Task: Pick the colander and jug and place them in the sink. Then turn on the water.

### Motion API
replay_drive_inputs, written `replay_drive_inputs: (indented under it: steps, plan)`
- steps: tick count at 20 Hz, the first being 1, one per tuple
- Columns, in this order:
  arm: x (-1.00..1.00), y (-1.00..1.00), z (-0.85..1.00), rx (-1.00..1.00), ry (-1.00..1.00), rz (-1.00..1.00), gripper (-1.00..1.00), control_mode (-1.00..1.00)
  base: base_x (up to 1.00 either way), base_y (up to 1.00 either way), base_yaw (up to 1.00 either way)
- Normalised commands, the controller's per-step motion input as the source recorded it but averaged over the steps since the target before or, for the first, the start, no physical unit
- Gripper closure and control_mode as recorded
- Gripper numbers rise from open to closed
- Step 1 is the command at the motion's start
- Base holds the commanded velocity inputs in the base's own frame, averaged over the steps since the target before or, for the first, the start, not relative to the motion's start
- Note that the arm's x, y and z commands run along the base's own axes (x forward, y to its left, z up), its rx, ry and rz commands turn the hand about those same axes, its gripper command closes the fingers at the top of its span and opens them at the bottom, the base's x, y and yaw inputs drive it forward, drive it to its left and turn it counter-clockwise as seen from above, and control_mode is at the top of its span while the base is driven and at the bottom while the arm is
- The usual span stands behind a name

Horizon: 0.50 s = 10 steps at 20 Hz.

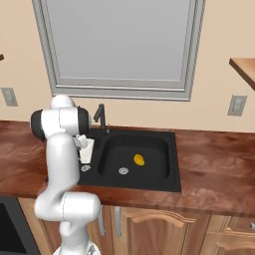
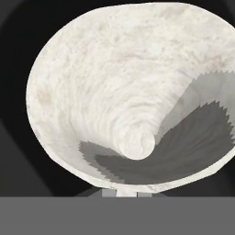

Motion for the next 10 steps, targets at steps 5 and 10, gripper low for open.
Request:
replay_drive_inputs:
  steps: [5, 10]
  plan:
    - [-0.43, -0.42, -0.91, 0.00, 0.00, 0.00, 1.00, -1.00, 0.00, 0.00, 0.00]
    - [-0.74, -0.38, -0.63, 0.00, 0.00, -0.02, -1.00, -1.00, 0.00, 0.00, 0.00]
